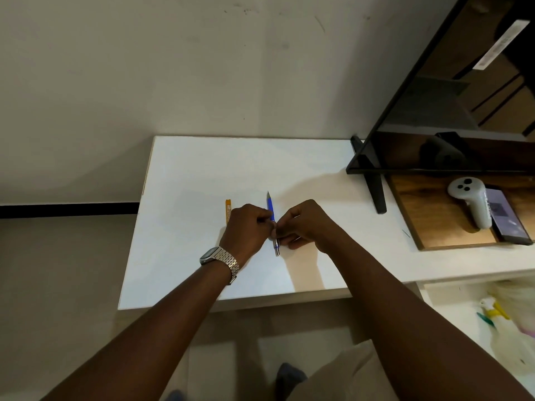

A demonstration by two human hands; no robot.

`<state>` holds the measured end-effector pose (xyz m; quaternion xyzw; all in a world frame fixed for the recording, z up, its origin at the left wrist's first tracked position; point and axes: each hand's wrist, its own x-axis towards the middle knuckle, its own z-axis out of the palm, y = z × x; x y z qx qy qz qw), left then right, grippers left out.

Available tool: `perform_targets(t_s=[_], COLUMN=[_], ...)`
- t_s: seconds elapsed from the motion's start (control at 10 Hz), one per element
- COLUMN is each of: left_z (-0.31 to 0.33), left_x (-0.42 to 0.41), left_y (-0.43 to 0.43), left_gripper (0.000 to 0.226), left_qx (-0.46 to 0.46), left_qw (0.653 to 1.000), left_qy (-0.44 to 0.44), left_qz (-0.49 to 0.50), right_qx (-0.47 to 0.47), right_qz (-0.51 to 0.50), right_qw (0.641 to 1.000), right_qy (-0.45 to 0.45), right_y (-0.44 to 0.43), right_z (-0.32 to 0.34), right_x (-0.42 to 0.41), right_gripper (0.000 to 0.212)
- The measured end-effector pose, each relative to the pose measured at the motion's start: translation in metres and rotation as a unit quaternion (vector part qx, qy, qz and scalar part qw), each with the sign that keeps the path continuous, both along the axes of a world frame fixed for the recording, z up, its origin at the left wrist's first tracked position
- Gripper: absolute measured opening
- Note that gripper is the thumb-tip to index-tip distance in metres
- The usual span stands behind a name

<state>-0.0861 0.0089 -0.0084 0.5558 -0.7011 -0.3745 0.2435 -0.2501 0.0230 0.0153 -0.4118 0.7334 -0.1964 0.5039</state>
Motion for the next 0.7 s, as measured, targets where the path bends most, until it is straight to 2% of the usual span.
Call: perform_targets(t_s=[0.4,0.5,0.6,0.7], left_z=[0.007,0.013,0.024,0.038], left_x=[0.005,0.010,0.017,0.023], left_y=[0.002,0.000,-0.005,-0.010], left_gripper=[0.021,0.021,0.019,0.019], left_qx=[-0.045,-0.081,-0.166,-0.290], left_qw=[0.998,0.995,0.980,0.944], left_qy=[-0.015,-0.049,-0.106,-0.154], left_qz=[-0.037,-0.042,-0.039,-0.032], right_qx=[-0.003,-0.050,-0.142,-0.274], right_qz=[0.023,0.067,0.080,0.047], right_qw=[0.995,0.975,0.934,0.891], right_qy=[0.095,0.208,0.317,0.359], right_y=[-0.002,-0.005,-0.003,-0.001], right_z=[0.008,0.010,0.015,0.019], right_x=[0.010,0.010,0.017,0.026], right_gripper=[0.025,0.023,0.021,0.036])
